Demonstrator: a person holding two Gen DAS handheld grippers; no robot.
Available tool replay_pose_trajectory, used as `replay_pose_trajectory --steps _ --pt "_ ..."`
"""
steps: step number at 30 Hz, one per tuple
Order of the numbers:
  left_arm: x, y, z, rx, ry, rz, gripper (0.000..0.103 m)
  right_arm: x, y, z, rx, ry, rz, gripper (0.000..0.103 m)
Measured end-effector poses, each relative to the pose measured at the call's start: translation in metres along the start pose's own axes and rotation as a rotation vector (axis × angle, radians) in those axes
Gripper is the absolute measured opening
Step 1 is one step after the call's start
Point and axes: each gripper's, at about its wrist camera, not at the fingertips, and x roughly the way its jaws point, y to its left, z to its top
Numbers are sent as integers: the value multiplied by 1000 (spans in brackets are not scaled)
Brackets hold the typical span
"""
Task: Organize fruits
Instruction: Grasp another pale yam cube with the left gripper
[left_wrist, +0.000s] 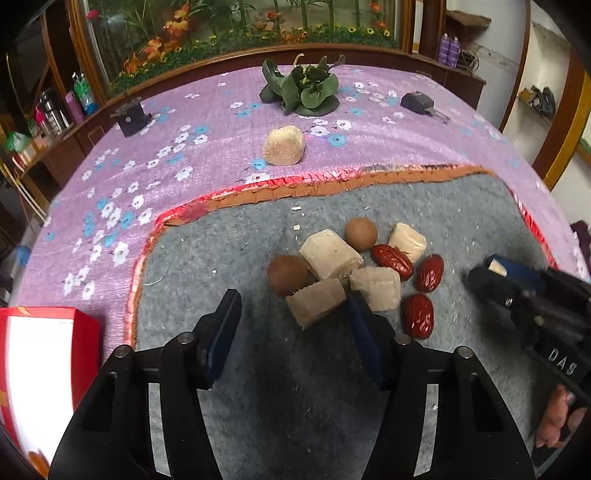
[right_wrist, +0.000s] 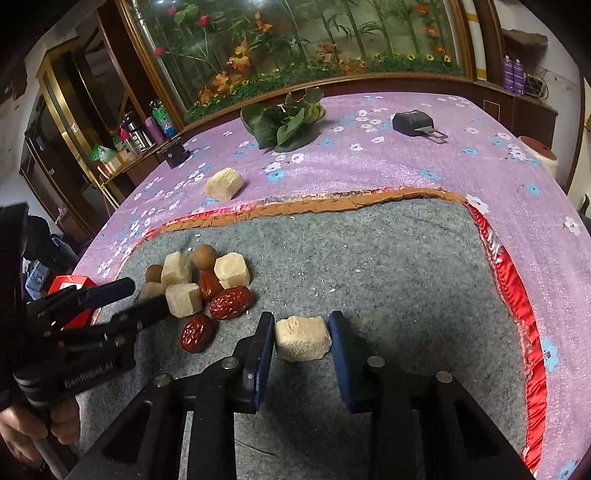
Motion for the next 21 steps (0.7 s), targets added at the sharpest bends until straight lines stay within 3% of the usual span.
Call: replay_pose_trajectory --steps 4,6,9,21 --pt "-1 -6 -1 21 -18 -6 48 1 0 0 -2 -1 0 30" --pt "-2 -3 -2 -3 -20 -54 40 1 0 0 -3 -1 -1 30" --pt "3 -5 -11 10 10 -87 39 0 1 0 0 -1 1 30" --pt "7 -7 -4 39 -13 -72 34 0 2 -1 2 0 3 30"
